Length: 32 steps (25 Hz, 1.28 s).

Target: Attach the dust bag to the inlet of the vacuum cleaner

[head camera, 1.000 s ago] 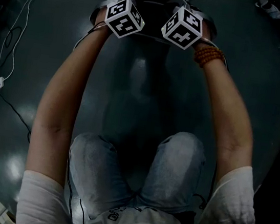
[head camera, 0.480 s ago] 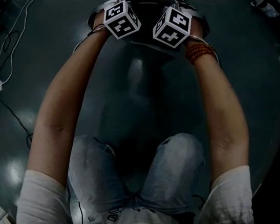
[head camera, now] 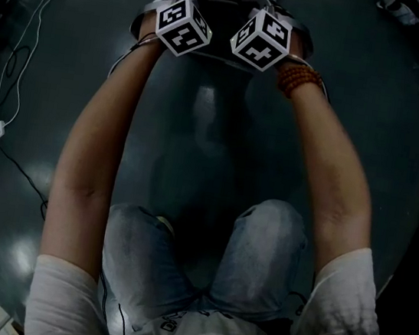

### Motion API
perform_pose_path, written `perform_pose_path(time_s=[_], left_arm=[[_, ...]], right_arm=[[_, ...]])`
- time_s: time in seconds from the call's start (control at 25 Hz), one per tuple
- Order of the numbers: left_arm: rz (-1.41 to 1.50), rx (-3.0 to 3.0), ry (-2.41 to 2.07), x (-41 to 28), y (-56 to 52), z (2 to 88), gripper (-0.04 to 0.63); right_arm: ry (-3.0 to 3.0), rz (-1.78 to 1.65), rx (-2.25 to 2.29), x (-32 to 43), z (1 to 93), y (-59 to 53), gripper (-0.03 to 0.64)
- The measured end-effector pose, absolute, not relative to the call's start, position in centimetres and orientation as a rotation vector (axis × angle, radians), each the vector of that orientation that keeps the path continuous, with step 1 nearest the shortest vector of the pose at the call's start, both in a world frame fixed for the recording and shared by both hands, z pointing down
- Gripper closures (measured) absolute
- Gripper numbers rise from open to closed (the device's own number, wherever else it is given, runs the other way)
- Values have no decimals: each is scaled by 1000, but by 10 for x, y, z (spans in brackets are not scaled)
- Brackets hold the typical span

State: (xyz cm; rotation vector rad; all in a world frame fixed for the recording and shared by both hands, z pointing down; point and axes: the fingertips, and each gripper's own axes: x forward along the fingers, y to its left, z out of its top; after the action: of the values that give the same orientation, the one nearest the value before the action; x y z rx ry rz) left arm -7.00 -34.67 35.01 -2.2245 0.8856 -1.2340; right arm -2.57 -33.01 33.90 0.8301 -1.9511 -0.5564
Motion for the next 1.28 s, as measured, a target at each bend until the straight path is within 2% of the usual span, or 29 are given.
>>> perform_pose_path(time_s=[0.2,0.36,0.72,0.88,1.04,1.28], left_arm=[[-1200,-2289,919,-68,-344,347,540],[-1118,-2421,1009,-71,-346,337,466],[-1092,-2359,1115,-75,-334,338,471],[-1124,-2309,1108,-80,-332,345,490],[-1196,-2203,1061,-76,-333,350,566],[-1171,-2185,1078,-76,-337,334,572]], right_arm=[[-1989,-524,853,-23,338,-328,583],[-2060,-445,868,-19,337,-327,581],[-2082,-424,917,-19,340,-313,571],[-2031,-484,926,-20,347,-311,572],[-1963,-553,908,-20,349,-314,588],[-1918,-657,940,-20,330,-322,589]])
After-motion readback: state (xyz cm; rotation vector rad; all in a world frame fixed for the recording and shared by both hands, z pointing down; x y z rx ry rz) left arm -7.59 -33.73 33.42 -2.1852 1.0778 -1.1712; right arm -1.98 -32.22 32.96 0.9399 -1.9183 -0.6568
